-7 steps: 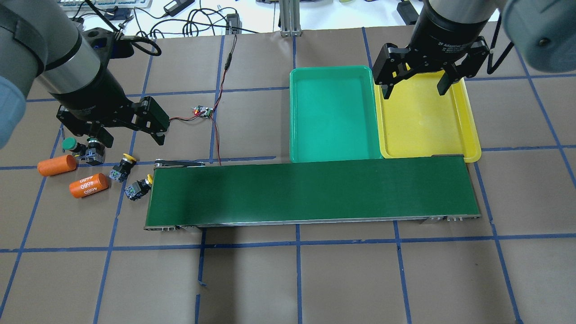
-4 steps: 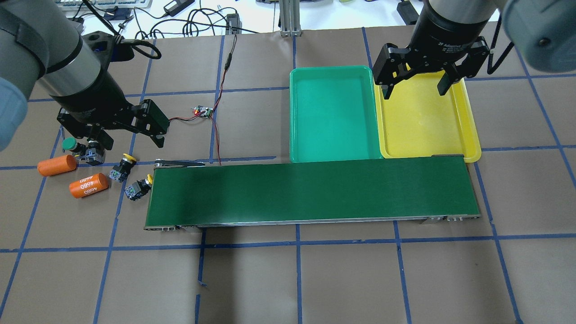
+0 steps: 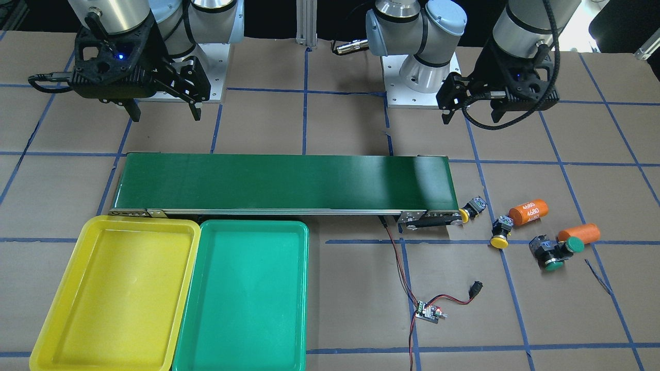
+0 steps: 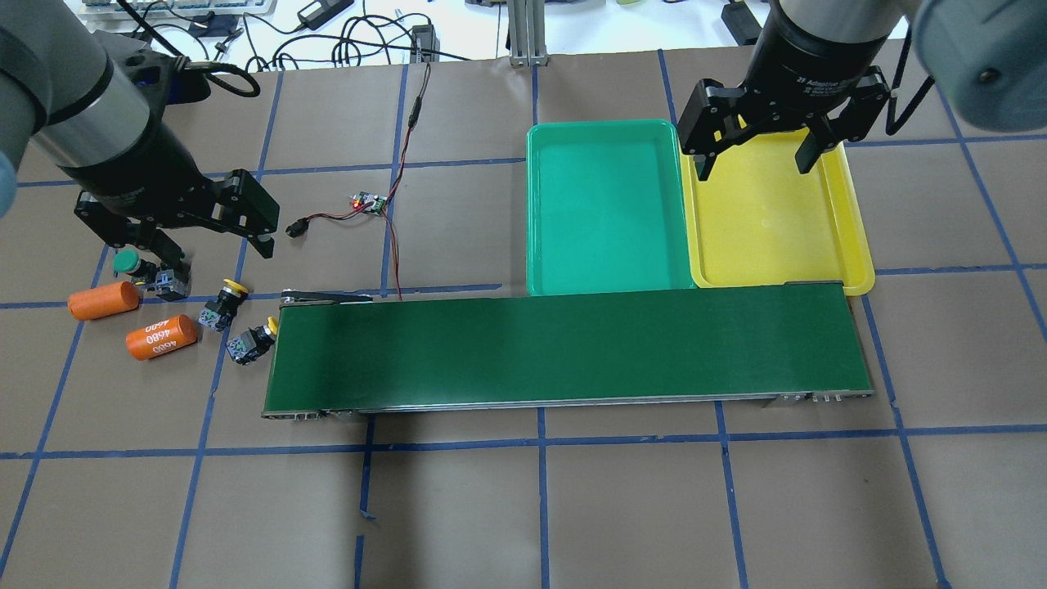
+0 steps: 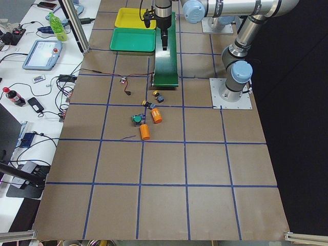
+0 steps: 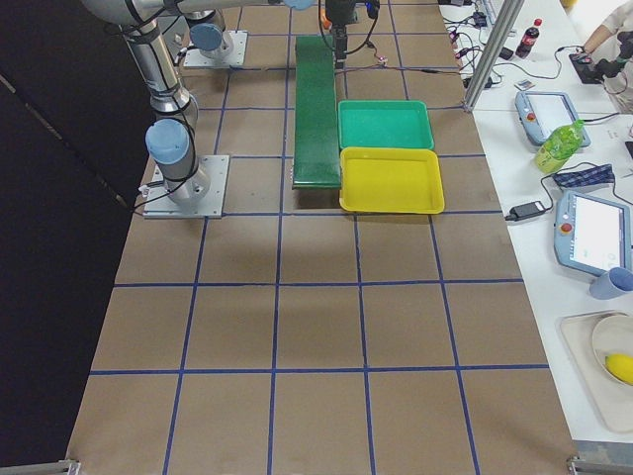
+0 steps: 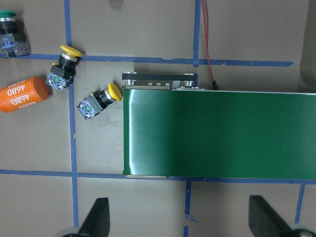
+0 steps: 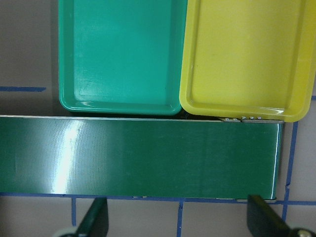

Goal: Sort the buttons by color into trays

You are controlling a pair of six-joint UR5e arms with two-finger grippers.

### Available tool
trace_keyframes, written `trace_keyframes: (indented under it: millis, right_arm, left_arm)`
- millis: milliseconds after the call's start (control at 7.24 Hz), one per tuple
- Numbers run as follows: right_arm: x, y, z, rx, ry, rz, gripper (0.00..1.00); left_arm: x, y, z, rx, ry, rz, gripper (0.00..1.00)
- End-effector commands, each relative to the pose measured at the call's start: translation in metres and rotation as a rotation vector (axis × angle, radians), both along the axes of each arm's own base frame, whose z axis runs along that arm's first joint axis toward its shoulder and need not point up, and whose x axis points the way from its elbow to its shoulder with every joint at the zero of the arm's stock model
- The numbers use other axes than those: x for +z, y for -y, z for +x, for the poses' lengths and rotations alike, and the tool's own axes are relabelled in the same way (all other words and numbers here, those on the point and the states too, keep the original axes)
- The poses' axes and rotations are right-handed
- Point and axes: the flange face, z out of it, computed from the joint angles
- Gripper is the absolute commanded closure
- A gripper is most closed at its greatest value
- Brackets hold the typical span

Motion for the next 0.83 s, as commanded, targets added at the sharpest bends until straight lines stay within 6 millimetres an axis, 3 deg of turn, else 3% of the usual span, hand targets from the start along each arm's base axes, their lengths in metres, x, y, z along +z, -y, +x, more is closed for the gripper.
trace_keyframes:
  millis: [0, 138, 415, 553, 691]
  right_arm:
    - [0.0, 0.0, 0.0, -0.001, 0.0, -0.001, 0.0]
    - [0.0, 0.0, 0.0, -0.001, 0.0, 0.001, 0.0]
    - [0.0, 0.0, 0.0, -0.001, 0.0, -0.001, 0.0]
    - [0.0, -0.001, 0.0, -0.001, 0.0, 0.002, 0.0]
    - [0.0, -0.001, 0.0, -0.001, 0.0, 0.002, 0.0]
  left_arm:
    - [-0.016, 0.019, 0.078, 0.148, -0.002, -0.022, 0.0]
    - [-0.022, 0.022, 0.125, 0.176, 0.005, -0.027, 0.0]
    - [-0.06, 0.023, 0.201, 0.285, -0.023, 0.031, 0.0]
    - [-0.082, 0.026, 0.229, 0.257, -0.02, 0.023, 0.0]
    - [-0.106, 0.03, 0.239, 0.259, -0.012, 0.007, 0.0]
